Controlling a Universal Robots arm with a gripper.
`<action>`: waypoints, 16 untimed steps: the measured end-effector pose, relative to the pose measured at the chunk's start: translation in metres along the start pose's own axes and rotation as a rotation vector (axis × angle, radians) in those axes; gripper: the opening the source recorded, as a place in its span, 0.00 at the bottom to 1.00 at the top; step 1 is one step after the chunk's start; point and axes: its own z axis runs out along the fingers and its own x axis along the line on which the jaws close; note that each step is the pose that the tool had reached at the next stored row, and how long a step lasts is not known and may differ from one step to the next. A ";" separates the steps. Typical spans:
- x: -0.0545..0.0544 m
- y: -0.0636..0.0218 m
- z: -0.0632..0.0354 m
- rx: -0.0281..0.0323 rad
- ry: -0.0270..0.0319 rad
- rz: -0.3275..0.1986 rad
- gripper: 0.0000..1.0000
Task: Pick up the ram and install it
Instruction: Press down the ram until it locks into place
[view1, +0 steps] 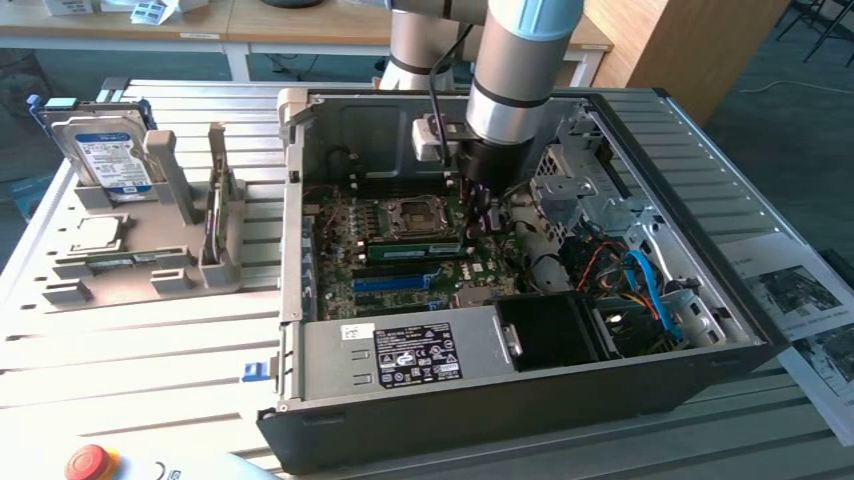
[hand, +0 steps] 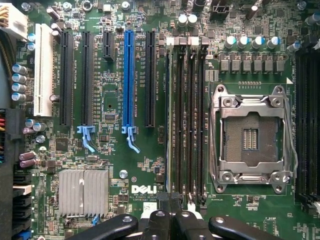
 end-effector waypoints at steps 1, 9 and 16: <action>0.000 0.0000 0.0002 -0.0001 0.0001 0.000 0.10; 0.000 0.0001 -0.0057 0.0001 -0.0002 0.000 0.10; 0.001 0.0002 -0.0176 0.0000 0.0000 0.000 0.10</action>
